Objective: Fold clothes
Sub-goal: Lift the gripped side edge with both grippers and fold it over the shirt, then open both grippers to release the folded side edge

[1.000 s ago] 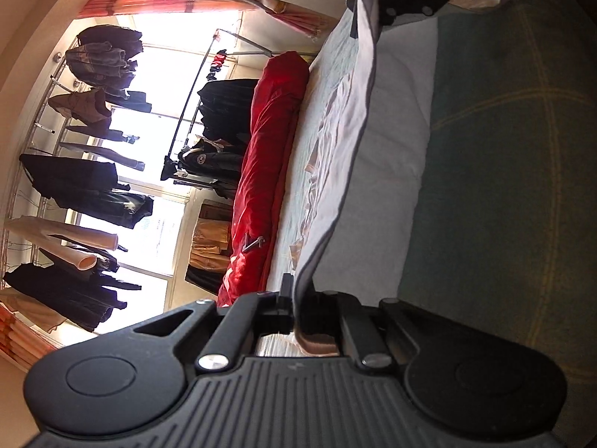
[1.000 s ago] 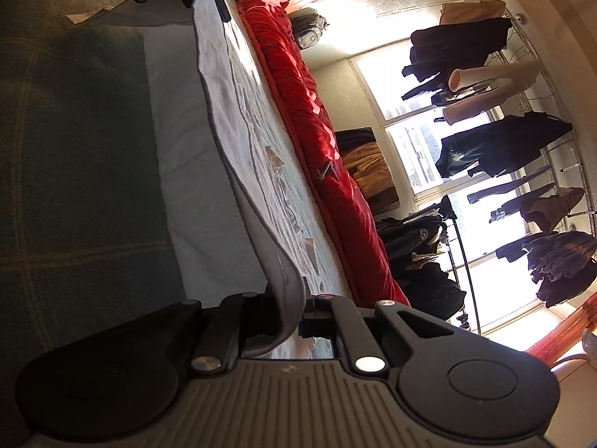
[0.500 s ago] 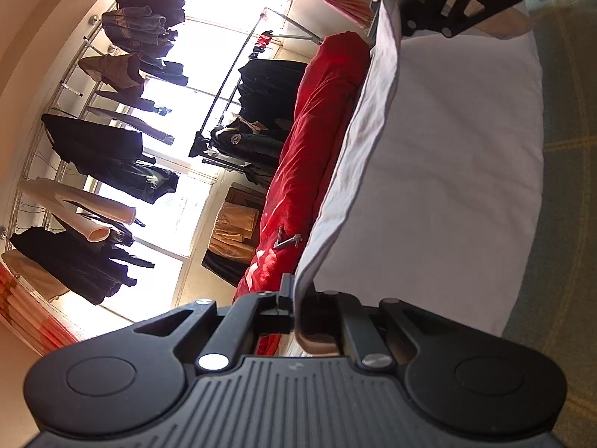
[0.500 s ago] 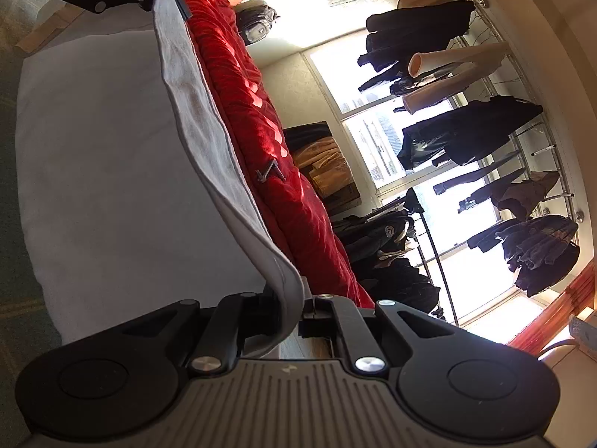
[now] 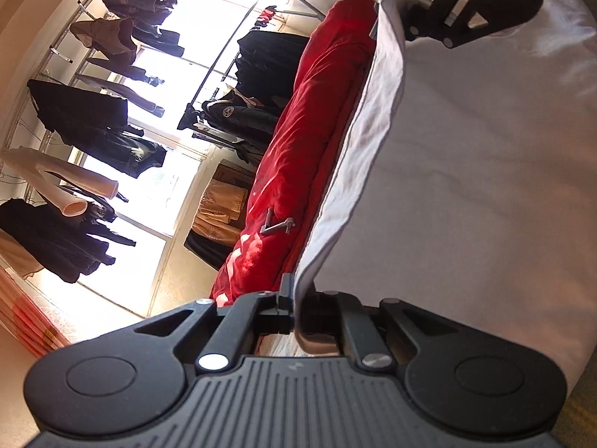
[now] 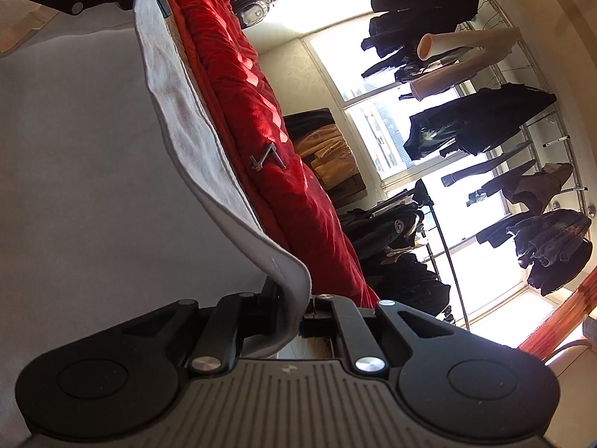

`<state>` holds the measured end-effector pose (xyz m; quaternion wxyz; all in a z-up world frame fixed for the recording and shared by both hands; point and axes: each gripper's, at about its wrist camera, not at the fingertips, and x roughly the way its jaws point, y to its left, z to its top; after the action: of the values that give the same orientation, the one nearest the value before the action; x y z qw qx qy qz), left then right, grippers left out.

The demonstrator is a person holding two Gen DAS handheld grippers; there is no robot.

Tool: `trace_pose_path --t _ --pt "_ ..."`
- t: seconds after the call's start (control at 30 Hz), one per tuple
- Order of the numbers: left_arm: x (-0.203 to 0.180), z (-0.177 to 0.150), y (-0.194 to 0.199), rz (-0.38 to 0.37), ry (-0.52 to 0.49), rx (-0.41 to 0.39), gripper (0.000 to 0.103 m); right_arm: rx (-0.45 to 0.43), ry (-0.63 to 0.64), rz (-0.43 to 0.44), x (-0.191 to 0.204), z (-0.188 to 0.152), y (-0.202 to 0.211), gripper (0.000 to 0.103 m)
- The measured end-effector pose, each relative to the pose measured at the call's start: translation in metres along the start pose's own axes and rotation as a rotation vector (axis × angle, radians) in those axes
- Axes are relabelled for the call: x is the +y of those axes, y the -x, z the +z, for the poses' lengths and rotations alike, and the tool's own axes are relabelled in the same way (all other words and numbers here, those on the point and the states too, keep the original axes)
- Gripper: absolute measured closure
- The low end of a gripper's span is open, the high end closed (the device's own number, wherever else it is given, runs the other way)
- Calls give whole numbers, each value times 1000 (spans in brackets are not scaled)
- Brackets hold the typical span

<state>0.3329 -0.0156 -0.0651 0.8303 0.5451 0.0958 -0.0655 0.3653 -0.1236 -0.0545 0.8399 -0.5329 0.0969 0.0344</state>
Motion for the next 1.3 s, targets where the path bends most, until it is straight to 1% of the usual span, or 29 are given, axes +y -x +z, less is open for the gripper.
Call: trace_pose_path --t 0.03,0.13,0.17,0.2,0.27,0.37,0.4,0.43,0.47,0.5,0.57,0.6,0.63,0.7,0.8,0.87,0.9,0.93,1.0,1.07,1.17,1.3 --pt "-2 -1 -6 -5 -1 5 99 9 -3 13 3 0 -9 94" --pt "-9 -6 -29 -52 4 23 98 36 -13 55 14 -3 -33 93" --pt "-11 -8 -35 -67 1 28 97 48 -17 73 19 -5 -38 91" --pt "-14 -10 -40 -82 -2 32 93 59 -21 91 24 -8 -42 88" --pt "-21 -15 -49 -126 -3 48 92 82 -29 126 34 -13 -50 84" --pt "-31 -20 -51 -149 6 37 93 80 -47 125 41 -18 -49 82" --pt "-32 -20 -49 -144 11 36 93 82 -53 125 41 -19 -48 79" --pt "-33 -20 -48 -137 16 36 93 87 -58 123 39 -18 -46 75" --pt "-33 -20 -46 -130 20 39 92 89 -64 122 35 -18 -44 65" --pt "-31 -19 -42 -129 24 33 89 89 -72 125 32 -18 -41 59" --pt "-26 -17 -34 -128 32 20 74 78 -101 162 20 -18 -32 39" --pt "-24 -16 -29 -127 37 8 59 73 -117 180 14 -19 -27 31" --pt "-20 -16 -24 -120 40 -4 55 72 -139 198 8 -21 -19 29" --pt "-16 -18 -12 -119 54 -2 54 69 -159 212 0 -30 -1 28" --pt "-4 -24 13 -135 105 -15 53 65 -190 233 -12 -44 27 28" --pt "4 -32 29 -143 131 -8 52 64 -210 247 -20 -53 45 24" --pt "7 -37 34 -152 143 2 52 77 -223 254 -24 -61 50 23" --pt "10 -42 39 -161 156 12 49 90 -234 261 -27 -68 54 22" --pt "14 -52 40 -188 184 49 48 122 -233 270 -29 -82 57 22" --pt "17 -58 38 -195 203 79 48 158 -210 267 -27 -91 52 22" --pt "20 -63 31 -220 223 111 47 153 -175 268 -23 -93 49 22" --pt "19 -63 32 -218 201 104 48 139 -128 260 -19 -89 45 22"
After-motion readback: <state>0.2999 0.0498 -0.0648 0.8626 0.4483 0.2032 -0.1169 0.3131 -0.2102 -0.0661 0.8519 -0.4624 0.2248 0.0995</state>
